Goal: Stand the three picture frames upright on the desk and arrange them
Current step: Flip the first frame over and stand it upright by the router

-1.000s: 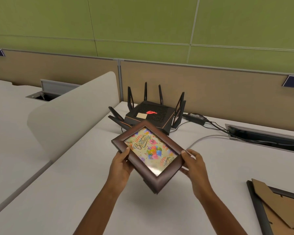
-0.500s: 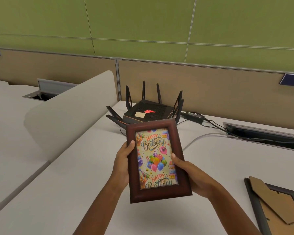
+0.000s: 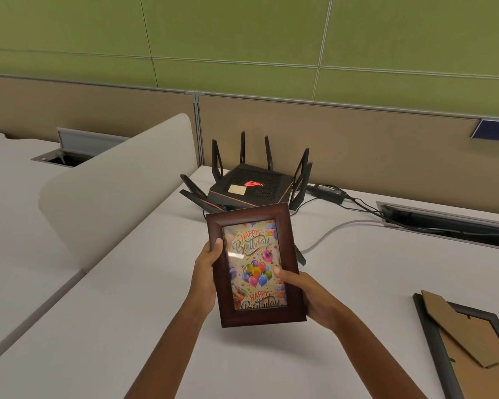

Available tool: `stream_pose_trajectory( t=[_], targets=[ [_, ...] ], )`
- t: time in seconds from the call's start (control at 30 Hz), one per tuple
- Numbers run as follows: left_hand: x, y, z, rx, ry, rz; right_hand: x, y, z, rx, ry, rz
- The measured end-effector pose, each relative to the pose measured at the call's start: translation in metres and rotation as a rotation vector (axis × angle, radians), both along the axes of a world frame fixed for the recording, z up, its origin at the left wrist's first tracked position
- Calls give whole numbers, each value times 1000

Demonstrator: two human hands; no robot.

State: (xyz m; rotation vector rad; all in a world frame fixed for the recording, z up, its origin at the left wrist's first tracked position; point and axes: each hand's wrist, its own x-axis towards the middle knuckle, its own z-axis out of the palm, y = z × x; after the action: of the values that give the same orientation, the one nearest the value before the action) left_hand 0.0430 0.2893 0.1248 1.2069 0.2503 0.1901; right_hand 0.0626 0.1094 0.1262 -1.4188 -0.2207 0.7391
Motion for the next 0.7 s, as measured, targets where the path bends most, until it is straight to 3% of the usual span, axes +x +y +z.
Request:
stream_pose_trajectory(
  t=[0.23, 0.7],
  targets=[
    [15, -2, -3, 57, 48, 20, 18, 1, -15, -26, -53, -66],
    [36, -11, -14, 136, 50, -2, 37, -7, -31, 22, 49, -156]
  ],
)
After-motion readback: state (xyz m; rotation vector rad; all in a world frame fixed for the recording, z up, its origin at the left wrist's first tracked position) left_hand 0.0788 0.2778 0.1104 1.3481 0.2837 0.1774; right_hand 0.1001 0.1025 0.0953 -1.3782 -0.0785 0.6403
